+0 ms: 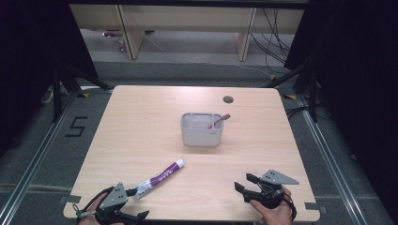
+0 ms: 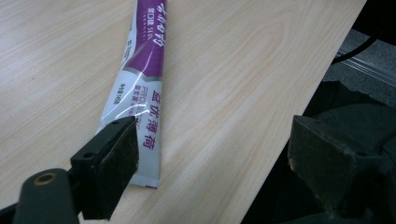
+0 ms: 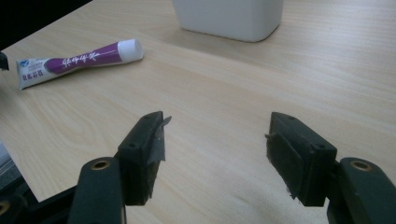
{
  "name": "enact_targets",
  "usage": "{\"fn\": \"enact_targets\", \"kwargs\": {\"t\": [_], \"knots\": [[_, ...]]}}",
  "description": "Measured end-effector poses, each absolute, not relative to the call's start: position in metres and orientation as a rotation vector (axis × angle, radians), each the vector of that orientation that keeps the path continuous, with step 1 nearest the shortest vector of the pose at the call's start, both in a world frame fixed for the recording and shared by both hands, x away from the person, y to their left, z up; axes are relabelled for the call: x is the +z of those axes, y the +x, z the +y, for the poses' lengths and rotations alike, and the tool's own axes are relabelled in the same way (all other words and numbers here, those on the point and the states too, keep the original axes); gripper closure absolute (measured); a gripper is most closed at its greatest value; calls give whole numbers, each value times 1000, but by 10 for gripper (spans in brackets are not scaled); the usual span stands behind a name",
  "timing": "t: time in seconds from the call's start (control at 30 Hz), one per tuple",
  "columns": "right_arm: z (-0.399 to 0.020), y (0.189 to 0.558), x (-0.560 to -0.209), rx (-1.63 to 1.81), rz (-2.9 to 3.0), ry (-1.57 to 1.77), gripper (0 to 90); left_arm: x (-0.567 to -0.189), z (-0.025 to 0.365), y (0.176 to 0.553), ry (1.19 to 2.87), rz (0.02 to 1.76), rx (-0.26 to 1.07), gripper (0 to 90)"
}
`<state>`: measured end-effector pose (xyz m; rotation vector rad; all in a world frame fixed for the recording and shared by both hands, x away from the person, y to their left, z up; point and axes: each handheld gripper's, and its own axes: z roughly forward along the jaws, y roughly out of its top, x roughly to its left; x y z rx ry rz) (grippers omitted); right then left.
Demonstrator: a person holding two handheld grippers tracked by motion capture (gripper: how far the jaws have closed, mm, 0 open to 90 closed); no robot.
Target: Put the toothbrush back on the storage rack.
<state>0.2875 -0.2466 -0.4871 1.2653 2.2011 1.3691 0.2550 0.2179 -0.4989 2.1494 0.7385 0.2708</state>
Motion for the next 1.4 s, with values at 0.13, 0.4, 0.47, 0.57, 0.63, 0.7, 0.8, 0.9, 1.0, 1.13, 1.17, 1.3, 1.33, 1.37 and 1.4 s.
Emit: {"fn": "enact_targets", "kwargs": {"t": [0.13, 0.4, 0.47, 0.57, 0.63, 0.7, 0.8, 0.9, 1.0, 1.13, 1.17, 1.3, 1.33, 1.37, 1.4], "knots": [[-246, 283, -488, 1367, 2211, 1254, 370, -499, 219, 255, 2163, 738, 273, 157], [-246, 276, -490, 1349, 2215, 1230, 366, -500, 217, 254, 2120, 765, 257, 157], [-246, 273, -490, 1348, 2218, 1244, 365, -500, 217, 254, 2128, 761, 258, 158], [-247, 270, -490, 1325, 2226, 1229, 365, -500, 218, 255, 2162, 743, 264, 157], [-246, 268, -491, 1352, 2232, 1242, 365, -500, 218, 255, 2158, 745, 266, 157], [-246, 267, -492, 1333, 2225, 1224, 365, -500, 218, 254, 2149, 758, 265, 157], [-245, 263, -492, 1320, 2237, 1236, 364, -499, 219, 255, 2164, 741, 258, 157], [-243, 258, -491, 1304, 2254, 1293, 359, -500, 218, 254, 2143, 763, 261, 157], [-244, 258, -494, 1314, 2257, 1235, 349, -500, 217, 254, 2134, 764, 254, 157], [-242, 251, -495, 1290, 2269, 1282, 336, -500, 217, 254, 2134, 765, 254, 157], [-243, 251, -495, 1279, 2278, 1229, 324, -500, 217, 254, 2133, 765, 254, 157], [-243, 248, -496, 1256, 2286, 1229, 300, -499, 219, 255, 2166, 739, 254, 157], [-241, 245, -496, 1274, 2279, 1283, 296, -499, 218, 255, 2158, 742, 264, 157], [-242, 246, -497, 1270, 2285, 1224, 288, -499, 218, 255, 2159, 741, 264, 157], [-241, 244, -497, 1266, 2286, 1236, 282, -499, 218, 254, 2153, 745, 264, 157]]}}
